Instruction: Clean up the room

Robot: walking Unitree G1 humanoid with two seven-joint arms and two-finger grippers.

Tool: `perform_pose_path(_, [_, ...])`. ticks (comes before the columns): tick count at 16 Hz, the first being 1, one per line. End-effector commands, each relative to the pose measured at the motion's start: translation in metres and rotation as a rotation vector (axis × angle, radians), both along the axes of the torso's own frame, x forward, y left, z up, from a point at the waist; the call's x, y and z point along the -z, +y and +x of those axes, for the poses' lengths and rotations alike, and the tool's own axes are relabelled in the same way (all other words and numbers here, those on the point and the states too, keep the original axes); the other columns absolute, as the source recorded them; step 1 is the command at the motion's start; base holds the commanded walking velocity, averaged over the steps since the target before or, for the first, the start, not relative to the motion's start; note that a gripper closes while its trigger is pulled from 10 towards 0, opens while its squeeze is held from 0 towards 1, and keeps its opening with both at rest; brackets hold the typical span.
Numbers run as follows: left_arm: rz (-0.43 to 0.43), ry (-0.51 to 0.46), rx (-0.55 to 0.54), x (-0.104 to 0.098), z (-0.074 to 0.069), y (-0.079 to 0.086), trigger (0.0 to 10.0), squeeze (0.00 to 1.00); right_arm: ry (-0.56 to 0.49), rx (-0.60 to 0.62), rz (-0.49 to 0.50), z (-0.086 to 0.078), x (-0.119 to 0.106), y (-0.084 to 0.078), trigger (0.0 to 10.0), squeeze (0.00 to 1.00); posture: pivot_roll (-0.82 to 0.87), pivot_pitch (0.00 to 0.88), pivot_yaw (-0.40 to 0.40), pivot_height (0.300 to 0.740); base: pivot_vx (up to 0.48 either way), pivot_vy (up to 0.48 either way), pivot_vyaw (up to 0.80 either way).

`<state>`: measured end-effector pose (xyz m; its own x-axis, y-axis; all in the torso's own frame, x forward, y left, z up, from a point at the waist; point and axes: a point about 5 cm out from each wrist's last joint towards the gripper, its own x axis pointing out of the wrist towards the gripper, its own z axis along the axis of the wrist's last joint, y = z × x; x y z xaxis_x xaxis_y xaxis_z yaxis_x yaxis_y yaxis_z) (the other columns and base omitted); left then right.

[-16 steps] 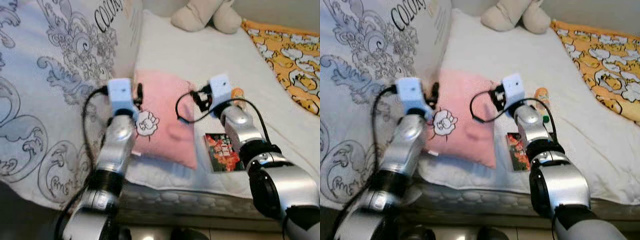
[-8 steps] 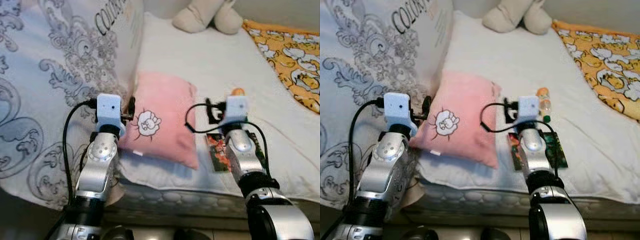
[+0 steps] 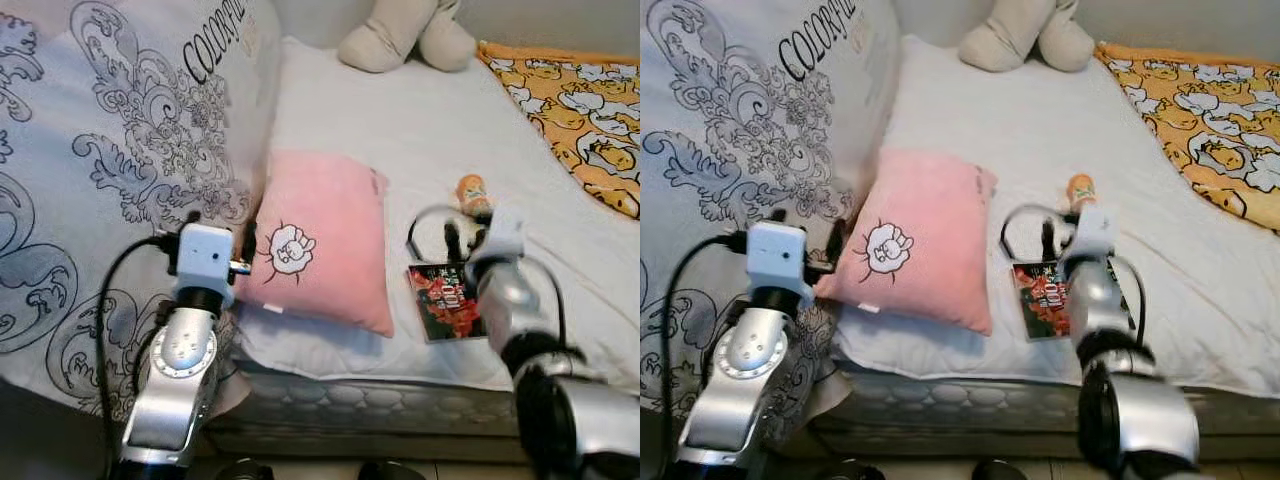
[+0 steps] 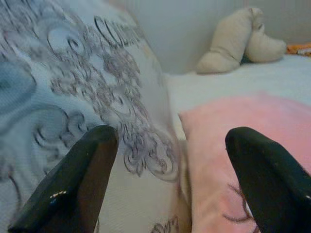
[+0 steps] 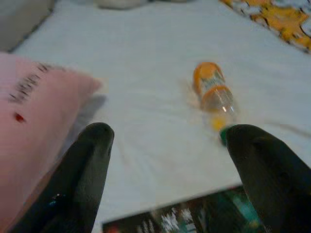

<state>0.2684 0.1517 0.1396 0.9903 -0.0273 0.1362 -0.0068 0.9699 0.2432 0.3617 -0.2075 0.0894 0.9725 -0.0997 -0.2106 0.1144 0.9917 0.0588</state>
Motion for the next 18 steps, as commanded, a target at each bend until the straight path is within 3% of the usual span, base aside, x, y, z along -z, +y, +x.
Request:
perform_pose_path(1, [0.012,0.005,0.007,-0.001,-0.003,-0.002,10.0,0.0,0.048,-0.024,-0.007,-0.003,0.008,0.003,10.0,0.0,0.07,0.0,-0.012,0.74,0.0,0.0,0.0])
perform_pose_path(4, [0.008,0.015,-0.052,-0.003,-0.006,0.006,10.0,0.0,0.168,-0.114,-0.044,0.003,0.011,0.022,10.0,0.0,0.14,0.0,-0.052,0.74,0.0,0.0,0.0])
perform_pose_path(8, [0.013,0.006,-0.137,-0.011,-0.015,0.019,10.0,0.0,0.241,-0.076,-0.051,0.005,0.012,0.027,10.0,0.0,0.21,0.004,-0.107,0.74,0.0,0.0,0.0])
perform_pose_path(10, [0.011,0.011,-0.148,-0.011,-0.017,0.018,10.0,0.0,0.245,-0.115,0.011,0.007,0.011,0.041,10.0,0.0,0.22,0.014,-0.118,0.74,0.0,0.0,0.0])
perform_pose_path(15, [-0.003,0.005,-0.166,-0.015,-0.011,0.014,10.0,0.0,0.29,-0.334,0.302,0.001,0.016,0.114,10.0,0.0,0.21,0.0,-0.15,0.74,0.0,0.0,0.0])
perform_pose_path(17, [-0.004,0.001,-0.167,-0.016,-0.007,0.013,10.0,0.0,0.296,-0.397,0.358,-0.003,0.017,0.135,10.0,0.0,0.2,0.0,-0.151,0.74,0.0,0.0,0.0])
perform_pose_path(18, [-0.004,-0.007,-0.164,-0.017,-0.004,0.011,10.0,0.0,0.265,-0.472,0.328,-0.004,0.013,0.148,10.0,0.0,0.19,0.0,-0.151,0.74,0.0,0.0,0.0])
